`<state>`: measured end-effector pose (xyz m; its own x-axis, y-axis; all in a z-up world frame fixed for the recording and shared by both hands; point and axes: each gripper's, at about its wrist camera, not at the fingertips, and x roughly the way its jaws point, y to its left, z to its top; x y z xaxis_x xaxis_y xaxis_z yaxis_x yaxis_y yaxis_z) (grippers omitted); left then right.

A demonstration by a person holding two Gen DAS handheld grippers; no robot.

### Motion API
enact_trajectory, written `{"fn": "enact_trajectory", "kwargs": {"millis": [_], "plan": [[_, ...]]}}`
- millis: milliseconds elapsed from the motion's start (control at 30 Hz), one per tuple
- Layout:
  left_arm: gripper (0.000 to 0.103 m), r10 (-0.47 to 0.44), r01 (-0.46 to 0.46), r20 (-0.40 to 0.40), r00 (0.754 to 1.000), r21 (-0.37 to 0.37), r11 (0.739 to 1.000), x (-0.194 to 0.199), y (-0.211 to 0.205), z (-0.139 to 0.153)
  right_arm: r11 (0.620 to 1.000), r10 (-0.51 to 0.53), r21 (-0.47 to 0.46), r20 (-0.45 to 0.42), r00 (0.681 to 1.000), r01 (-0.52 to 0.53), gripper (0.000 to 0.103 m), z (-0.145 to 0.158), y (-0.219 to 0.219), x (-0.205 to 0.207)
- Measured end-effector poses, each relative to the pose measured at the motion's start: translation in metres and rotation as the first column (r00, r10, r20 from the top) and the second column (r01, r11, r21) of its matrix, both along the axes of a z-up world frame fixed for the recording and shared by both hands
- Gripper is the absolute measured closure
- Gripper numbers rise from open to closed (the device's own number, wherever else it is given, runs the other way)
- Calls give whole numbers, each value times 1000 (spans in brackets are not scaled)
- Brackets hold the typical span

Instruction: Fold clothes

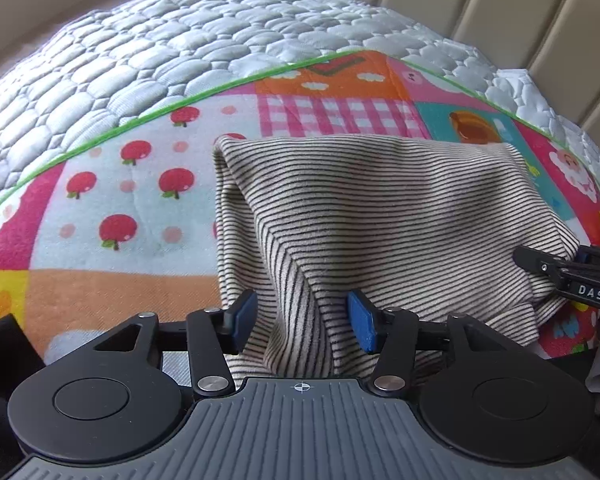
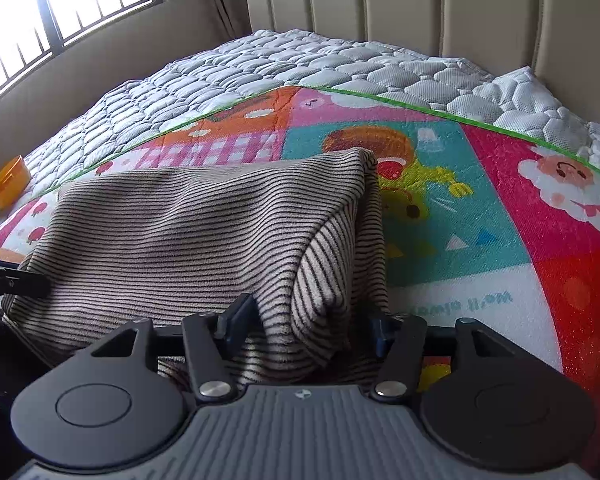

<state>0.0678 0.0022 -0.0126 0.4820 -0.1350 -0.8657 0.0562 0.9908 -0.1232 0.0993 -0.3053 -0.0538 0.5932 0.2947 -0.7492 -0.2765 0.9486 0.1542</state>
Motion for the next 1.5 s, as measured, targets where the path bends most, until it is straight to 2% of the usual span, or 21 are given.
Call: {"fn": "enact_trajectory", "kwargs": {"millis": [167,200,300,400,467,533,600,700,833,967,1133,1167,1300,1333,1400,1500], "plan": [[33,-11,11,6,1000,-28,1000,-10,0,15,1000,3,-8,4,1000,-3,44,0,1,0],[32,-16,16,1,1000,-55,998,-13,0,18,1000,2,-6,3,1000,-2,44,0,0,0],[31,-35,24,-58,998,-186,982,-17,-1,13,1000,-1,1,2,1000,1,42,2,-2,1],[31,-65,19,-132,989,-325,946,-18,-3,1,1000,0,-8,17,1000,0,41,5,-1,-1],[31,-71,18,-150,986,-328,944,-13,-9,-11,1000,2,-24,41,999,-1,34,10,1,-4],[31,-63,9,-166,984,-309,951,-5,-14,-26,1000,-6,-18,108,994,8,12,25,-2,-9],[31,-48,-21,-202,978,-325,946,5,-15,-41,1000,-2,27,177,984,-3,5,43,-8,-11],[30,-41,-40,-214,976,-357,933,19,-12,-49,998,7,57,241,971,-21,0,64,-12,1],[30,-10,-85,-228,974,-404,911,52,-2,-56,999,9,-37,259,966,1,0,64,1,47],[30,-26,-36,-159,987,-376,926,94,-3,-51,993,6,-116,221,975,20,0,40,13,93],[29,-59,44,-42,997,-301,952,156,-15,-44,982,-9,-188,129,992,33,0,-1,15,109],[28,-60,52,-19,998,-292,955,170,-17,-43,982,-13,-183,109,994,33,0,-9,13,105],[28,-60,73,52,997,-275,959,209,-20,-44,997,-72,-29,-11,997,72,0,-14,8,86],[28,-54,70,66,996,-260,963,211,-20,-42,997,-76,3,-37,996,76,0,-14,9,80],[24,-40,59,88,995,-226,972,211,-17,-38,998,-57,4,-44,997,57,0,-13,20,66],[21,14,7,113,993,-175,984,190,2,-32,996,-77,32,-62,995,79,0,-13,33,53]]}}
